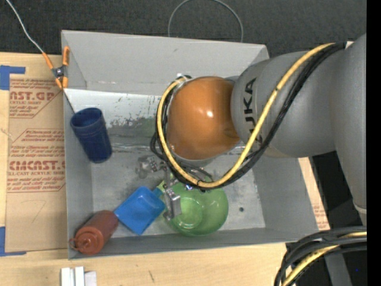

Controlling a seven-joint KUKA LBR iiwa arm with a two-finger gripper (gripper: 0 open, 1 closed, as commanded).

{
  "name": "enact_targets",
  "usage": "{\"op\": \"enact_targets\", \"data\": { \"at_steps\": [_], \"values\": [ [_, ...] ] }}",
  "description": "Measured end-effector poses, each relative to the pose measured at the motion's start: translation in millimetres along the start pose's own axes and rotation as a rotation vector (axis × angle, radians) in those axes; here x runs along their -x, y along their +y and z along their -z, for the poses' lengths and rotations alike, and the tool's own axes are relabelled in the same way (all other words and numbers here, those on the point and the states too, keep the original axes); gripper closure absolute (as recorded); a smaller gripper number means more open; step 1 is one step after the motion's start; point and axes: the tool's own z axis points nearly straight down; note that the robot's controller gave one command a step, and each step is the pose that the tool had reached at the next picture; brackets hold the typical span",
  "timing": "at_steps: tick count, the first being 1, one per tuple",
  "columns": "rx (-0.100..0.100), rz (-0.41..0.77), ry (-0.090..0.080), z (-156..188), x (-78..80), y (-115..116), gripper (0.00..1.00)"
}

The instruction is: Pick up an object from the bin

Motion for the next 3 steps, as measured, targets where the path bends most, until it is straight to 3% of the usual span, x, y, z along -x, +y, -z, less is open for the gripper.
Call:
{"op": "enact_targets", "data": {
  "at_steps": [1, 2, 3],
  "values": [
    [0.002, -0.259, 0.013, -56, -14.0, 5, 0.0],
    [0.001, 0.244, -0.002, -94, 14.6, -9, 0.0],
    [0.005, -0.276, -0.003, -89, -2.3, -3, 1.0]
  ]
}}
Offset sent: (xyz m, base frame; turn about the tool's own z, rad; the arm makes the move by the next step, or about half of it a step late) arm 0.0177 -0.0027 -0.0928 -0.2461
